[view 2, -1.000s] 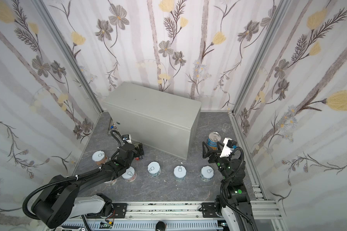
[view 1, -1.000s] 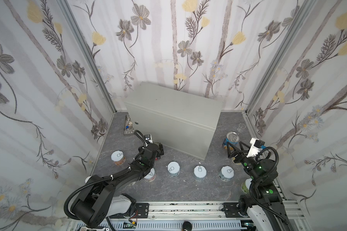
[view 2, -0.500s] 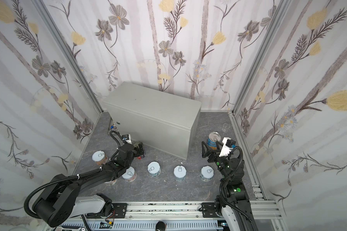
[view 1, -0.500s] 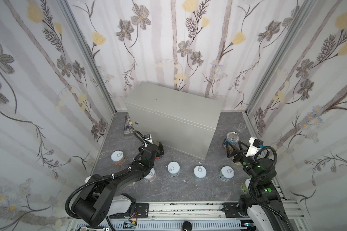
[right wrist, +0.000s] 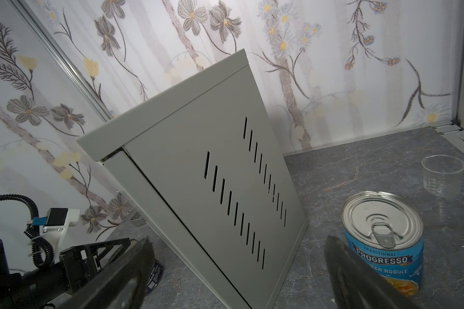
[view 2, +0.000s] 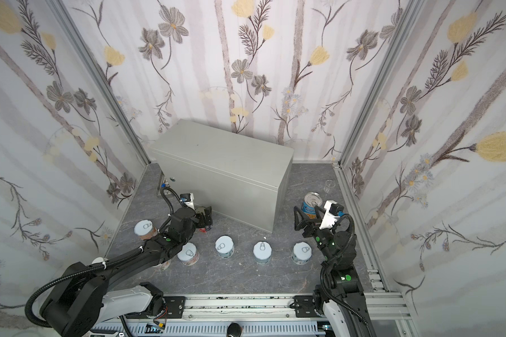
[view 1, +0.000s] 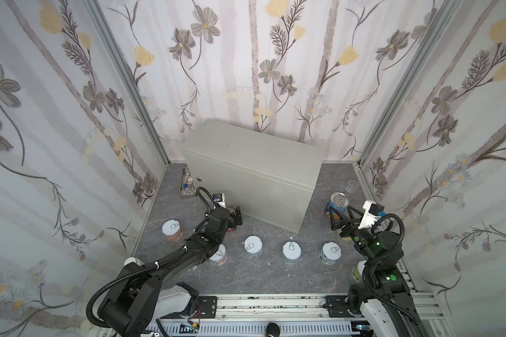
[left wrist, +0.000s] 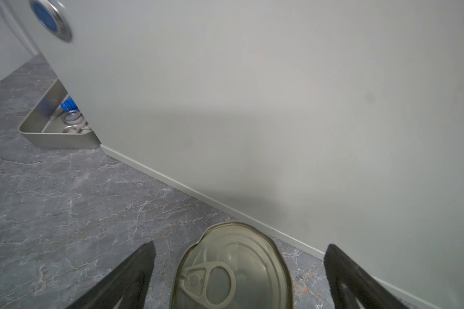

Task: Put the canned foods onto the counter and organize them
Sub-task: 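Close left gripper around the red tomato can and lift it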

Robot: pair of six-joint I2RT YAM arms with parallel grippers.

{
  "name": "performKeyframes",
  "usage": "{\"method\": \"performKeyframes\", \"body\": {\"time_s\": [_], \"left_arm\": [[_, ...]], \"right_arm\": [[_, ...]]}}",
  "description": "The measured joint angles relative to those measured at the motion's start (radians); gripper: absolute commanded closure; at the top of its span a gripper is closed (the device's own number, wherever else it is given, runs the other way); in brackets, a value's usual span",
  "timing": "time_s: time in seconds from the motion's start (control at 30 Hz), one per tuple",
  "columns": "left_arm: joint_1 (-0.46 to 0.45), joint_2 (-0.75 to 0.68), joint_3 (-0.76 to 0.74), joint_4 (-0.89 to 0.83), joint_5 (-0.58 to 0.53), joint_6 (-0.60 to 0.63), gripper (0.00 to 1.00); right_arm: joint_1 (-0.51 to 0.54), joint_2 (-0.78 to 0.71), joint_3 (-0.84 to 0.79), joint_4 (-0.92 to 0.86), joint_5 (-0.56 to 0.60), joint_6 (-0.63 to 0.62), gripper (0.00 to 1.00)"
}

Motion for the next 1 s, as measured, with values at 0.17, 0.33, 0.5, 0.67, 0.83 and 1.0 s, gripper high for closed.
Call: {"method": "performKeyframes", "body": {"time_s": [0.17,0.33,0.5,0.67,0.83,1.0], "left_arm": [[0.000,0.051,0.005,-0.021,0.008,0.000,0.00],[0.000,0.074,0.005,-0.017,-0.003,0.003,0.00],[0.000,0.111,0.001,0.002,-0.017,0.008,0.00],[0.001,0.167,-0.003,0.045,-0.024,0.023,0.00],[0.006,0.206,0.018,0.077,-0.028,0.025,0.00],[0.013,0.275,0.033,0.105,-0.028,0.010,0.00]], "right_arm": [[0.001,-0.009,-0.001,0.000,0.000,0.000,0.00],[0.002,-0.002,-0.005,0.002,-0.001,0.000,0.00],[0.002,0.010,-0.010,0.004,-0.005,0.000,0.00],[0.002,0.015,-0.012,0.005,-0.015,0.000,0.00],[0.002,0.023,-0.016,0.014,-0.015,0.000,0.00],[0.002,0.028,-0.019,0.037,-0.016,0.000,0.00]]}}
